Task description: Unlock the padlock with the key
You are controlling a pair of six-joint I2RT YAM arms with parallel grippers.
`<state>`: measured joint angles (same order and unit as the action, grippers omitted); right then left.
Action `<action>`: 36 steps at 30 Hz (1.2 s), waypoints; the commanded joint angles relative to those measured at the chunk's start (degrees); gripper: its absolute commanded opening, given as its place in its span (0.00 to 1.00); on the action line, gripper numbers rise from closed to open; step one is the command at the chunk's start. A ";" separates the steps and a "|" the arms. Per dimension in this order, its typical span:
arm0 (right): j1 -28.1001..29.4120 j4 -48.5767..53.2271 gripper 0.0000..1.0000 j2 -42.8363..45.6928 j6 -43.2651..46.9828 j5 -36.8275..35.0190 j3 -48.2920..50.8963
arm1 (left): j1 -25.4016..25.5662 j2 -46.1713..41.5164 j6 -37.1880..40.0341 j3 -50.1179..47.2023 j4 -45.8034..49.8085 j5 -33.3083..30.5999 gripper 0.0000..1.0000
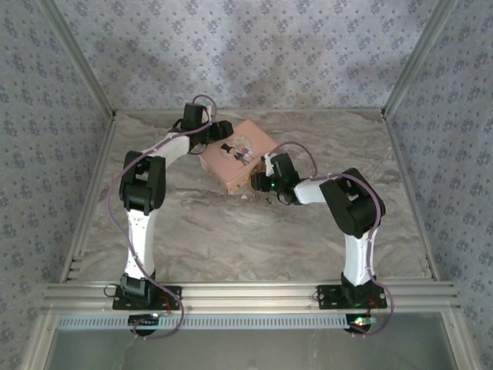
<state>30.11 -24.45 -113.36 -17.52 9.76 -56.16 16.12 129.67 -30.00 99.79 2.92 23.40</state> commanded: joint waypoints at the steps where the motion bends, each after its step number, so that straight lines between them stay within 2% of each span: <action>1: 0.21 -0.48 0.44 -3.05 0.53 1.49 -2.58 | 0.01 0.05 0.20 1.72 1.16 1.38 0.66; 3: 0.45 -0.78 0.41 -4.17 1.32 1.45 -3.54 | 0.05 0.57 0.20 2.28 1.54 1.56 0.66; 7: 1.23 -0.25 0.26 -5.55 2.30 0.52 -5.01 | 0.05 1.38 0.29 3.11 2.16 1.69 0.66; 18: 1.40 0.84 0.02 -4.05 3.22 -4.35 -3.68 | -0.01 1.64 0.64 3.85 2.62 1.26 0.66; 26: 4.43 5.03 0.00 -0.44 11.09 -9.84 -3.04 | -0.04 1.38 0.82 3.37 2.71 1.30 0.66; 36: 9.74 9.36 0.00 2.74 23.96 -21.04 -3.64 | -0.11 1.19 0.90 2.62 2.47 1.44 0.66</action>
<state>38.17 -18.13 -112.86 -0.14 -6.35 -59.88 15.53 130.63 -29.78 101.97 4.54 23.33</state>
